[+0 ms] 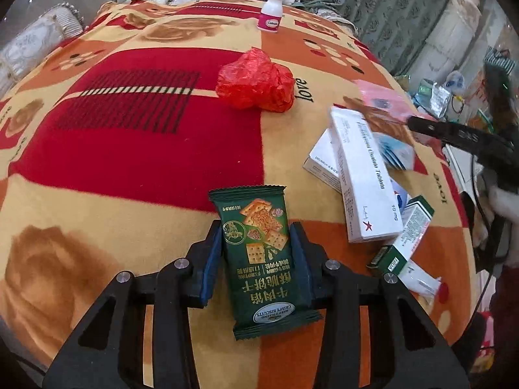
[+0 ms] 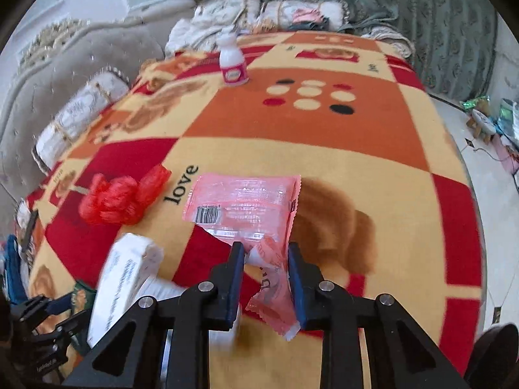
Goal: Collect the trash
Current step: 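Grasp the green cracker packet with the left tool while the right tool grasps the pink wrapper, then carry cracker packet and pink wrapper over the black bin and open both tools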
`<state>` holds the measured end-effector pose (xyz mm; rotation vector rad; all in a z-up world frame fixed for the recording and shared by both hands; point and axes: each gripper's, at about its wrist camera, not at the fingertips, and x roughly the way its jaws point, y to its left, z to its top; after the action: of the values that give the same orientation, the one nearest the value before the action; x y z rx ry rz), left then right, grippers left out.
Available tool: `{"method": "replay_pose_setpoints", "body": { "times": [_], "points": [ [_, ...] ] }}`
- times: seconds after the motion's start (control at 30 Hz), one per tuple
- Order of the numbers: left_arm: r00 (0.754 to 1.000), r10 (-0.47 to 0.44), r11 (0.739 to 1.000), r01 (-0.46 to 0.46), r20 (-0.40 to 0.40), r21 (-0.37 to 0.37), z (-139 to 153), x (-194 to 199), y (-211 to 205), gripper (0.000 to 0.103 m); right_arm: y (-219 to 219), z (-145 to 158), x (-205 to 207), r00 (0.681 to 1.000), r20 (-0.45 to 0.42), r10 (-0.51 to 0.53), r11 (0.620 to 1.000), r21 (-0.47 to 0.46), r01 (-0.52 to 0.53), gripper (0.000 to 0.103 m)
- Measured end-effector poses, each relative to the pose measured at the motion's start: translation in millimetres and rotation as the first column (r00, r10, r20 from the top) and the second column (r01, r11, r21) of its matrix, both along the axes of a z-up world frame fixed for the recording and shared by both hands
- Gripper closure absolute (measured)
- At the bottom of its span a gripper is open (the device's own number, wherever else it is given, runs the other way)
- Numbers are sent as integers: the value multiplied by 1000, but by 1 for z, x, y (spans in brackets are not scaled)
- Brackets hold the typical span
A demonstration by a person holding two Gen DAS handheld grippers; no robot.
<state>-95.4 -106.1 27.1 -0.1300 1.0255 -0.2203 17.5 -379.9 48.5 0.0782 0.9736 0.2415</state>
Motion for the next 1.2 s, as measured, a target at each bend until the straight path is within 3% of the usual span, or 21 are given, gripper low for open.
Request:
{"method": "replay_pose_setpoints", "body": {
  "times": [0.2,0.43,0.83,1.2],
  "points": [
    [999,-10,1000,11,52,-14,27,-17,-1,64,-21,28,-43,998,63,-31,999,40,28,78],
    [992,-67,997,69,105,-23,54,-28,-28,64,-40,36,-100,994,88,-61,996,63,56,78],
    [966,-212,977,214,148,4,78,-39,-116,64,-90,37,-164,983,93,-157,985,90,149,78],
    [923,-347,937,349,167,17,89,-42,-203,64,-160,41,-202,949,98,-301,952,86,293,78]
  ]
}}
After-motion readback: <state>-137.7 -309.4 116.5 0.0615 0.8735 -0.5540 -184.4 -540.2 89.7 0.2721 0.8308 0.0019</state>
